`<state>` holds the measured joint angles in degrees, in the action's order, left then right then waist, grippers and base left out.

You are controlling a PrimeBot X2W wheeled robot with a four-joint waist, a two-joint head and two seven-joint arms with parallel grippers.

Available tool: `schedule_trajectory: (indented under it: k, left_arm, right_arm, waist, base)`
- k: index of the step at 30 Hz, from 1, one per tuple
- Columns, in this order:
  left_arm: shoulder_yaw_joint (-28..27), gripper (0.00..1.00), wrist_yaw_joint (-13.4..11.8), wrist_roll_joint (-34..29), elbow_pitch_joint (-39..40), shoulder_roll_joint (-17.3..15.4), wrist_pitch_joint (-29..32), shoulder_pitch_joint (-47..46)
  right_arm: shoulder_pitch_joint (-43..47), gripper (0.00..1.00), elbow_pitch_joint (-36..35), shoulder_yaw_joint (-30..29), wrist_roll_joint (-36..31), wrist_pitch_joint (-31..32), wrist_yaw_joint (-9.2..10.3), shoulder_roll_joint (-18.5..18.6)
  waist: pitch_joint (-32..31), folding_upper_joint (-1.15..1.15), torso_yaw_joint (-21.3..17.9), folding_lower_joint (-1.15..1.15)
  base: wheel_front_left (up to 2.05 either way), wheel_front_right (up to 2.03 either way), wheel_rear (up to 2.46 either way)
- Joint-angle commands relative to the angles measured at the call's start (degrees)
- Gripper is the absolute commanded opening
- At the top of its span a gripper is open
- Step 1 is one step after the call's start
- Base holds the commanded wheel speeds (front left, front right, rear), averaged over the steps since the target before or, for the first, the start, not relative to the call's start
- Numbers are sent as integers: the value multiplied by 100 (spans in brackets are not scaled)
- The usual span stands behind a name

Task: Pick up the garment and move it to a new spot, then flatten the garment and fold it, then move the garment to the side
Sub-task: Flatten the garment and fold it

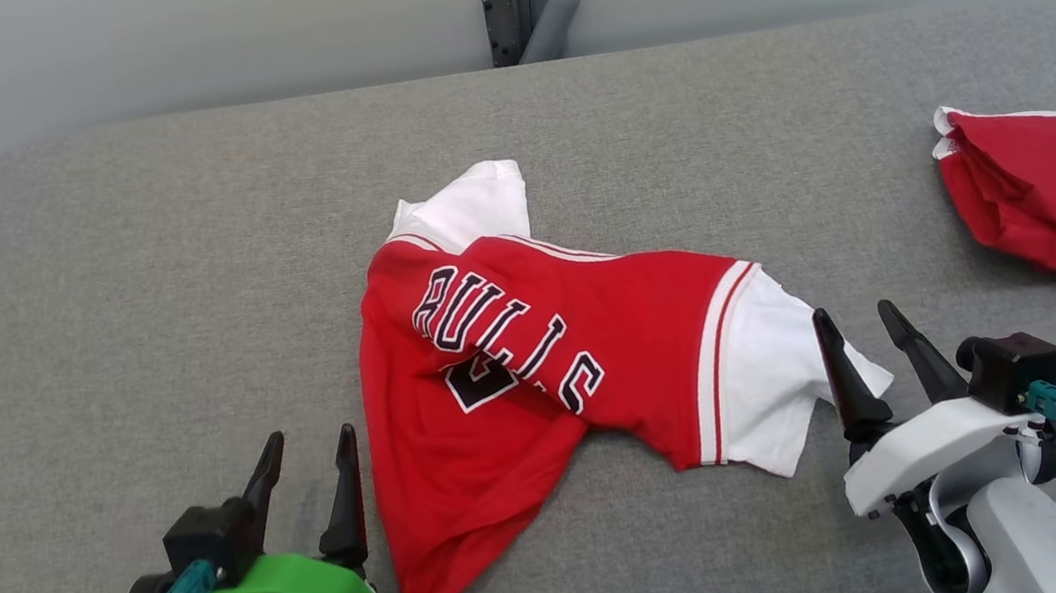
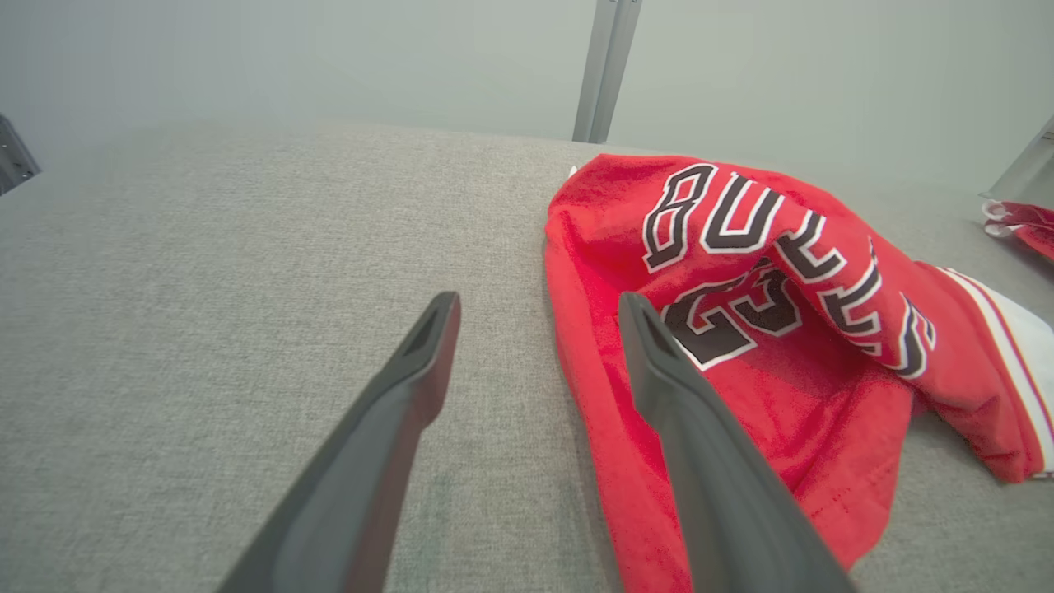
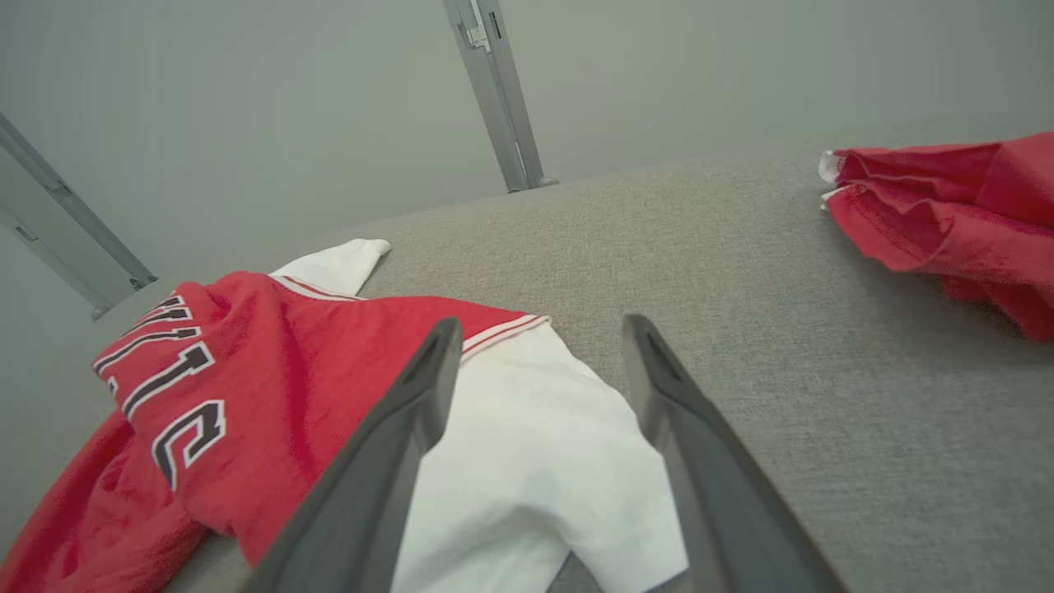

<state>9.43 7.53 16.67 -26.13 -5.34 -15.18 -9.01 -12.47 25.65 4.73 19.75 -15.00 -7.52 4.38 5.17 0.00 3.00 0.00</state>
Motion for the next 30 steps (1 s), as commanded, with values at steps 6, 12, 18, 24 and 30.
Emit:
schedule_trajectory:
  k: [6, 12, 18, 24, 30]
  left_arm:
    - [152, 100, -10, 137, -1050, 12, 3, -872]
    - [472, 100, -10, 492, -2123, 87, 2, -1414]
    - [616, 0, -19, 869, -2801, -27, 5, -1885]
    - [-89, 0, -573, 472, -2029, -308, 3, -1922]
    - [-429, 0, -484, 152, -1773, -324, 3, -1815]
  right_arm:
    - [-214, 100, -53, 80, 27, -18, 7, 77]
    - [-333, 100, -78, 115, 49, -17, 7, 113]
    - [-369, 100, -98, 110, 51, -17, 7, 138]
    - [-415, 100, -132, 52, 4, -17, 7, 98]
    - [-461, 100, -141, 100, 9, -17, 7, 84]
  waist:
    - [312, 0, -330, 0]
    - [542, 0, -503, 0]
    - [680, 0, -538, 0]
    - [718, 0, -456, 0]
    - [745, 0, -330, 0]
  base:
    - [0, 0, 0]
    - [0, 0, 0]
    - [0, 0, 0]
    - [0, 0, 0]
    - [0, 0, 0]
